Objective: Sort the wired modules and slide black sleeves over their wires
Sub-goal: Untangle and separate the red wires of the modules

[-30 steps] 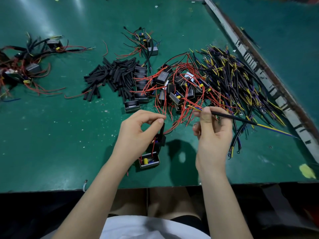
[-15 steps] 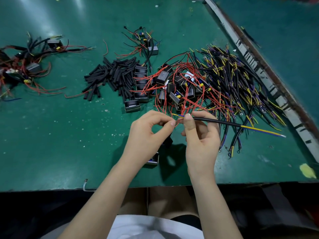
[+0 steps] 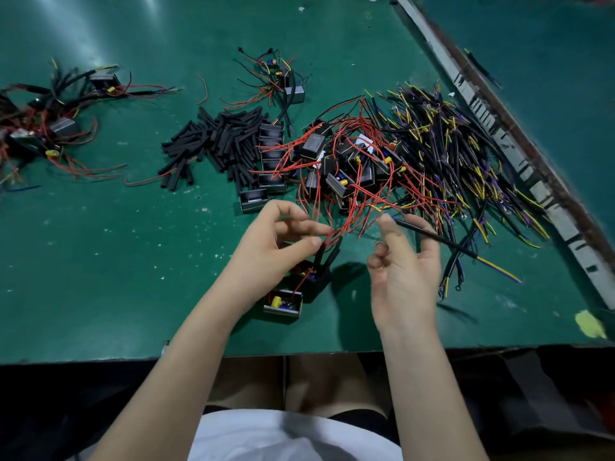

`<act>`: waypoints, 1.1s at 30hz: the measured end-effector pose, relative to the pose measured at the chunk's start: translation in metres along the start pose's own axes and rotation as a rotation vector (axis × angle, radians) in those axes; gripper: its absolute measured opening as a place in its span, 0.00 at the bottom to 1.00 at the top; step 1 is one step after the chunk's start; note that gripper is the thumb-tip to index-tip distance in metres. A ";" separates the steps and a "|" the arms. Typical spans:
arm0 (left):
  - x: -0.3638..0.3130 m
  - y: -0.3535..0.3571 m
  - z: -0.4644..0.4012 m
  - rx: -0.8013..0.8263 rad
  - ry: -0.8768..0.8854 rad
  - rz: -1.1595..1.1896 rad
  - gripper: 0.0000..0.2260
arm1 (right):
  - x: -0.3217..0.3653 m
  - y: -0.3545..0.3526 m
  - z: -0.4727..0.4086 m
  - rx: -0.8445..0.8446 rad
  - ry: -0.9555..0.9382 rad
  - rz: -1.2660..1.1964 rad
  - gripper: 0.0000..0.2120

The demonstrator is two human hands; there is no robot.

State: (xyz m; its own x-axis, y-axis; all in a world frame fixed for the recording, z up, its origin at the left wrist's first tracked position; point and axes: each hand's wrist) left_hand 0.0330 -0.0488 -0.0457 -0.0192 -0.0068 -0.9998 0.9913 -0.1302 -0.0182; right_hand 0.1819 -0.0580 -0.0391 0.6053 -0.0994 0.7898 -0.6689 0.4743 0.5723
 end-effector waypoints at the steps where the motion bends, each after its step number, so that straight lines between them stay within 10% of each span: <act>1: 0.001 -0.002 0.000 0.006 -0.012 0.005 0.13 | -0.001 0.000 0.000 0.006 0.014 -0.001 0.13; 19: -0.019 0.010 0.002 0.015 0.153 -0.599 0.07 | -0.008 0.001 0.002 0.181 -0.056 0.056 0.16; 33: -0.007 0.017 -0.002 -0.057 0.110 -0.391 0.11 | -0.009 -0.002 0.003 0.185 -0.148 0.223 0.18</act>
State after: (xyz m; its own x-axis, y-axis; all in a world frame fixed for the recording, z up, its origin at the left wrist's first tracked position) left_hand 0.0502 -0.0494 -0.0390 -0.3851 0.1388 -0.9124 0.9177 -0.0468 -0.3945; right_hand 0.1764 -0.0610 -0.0460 0.3752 -0.1432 0.9158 -0.8532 0.3329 0.4016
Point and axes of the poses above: each hand's wrist, its own z-axis away from the middle knuckle, its own y-axis out of the palm, x = y × z, and after that the axes turned 3 degrees about -z, right-handed
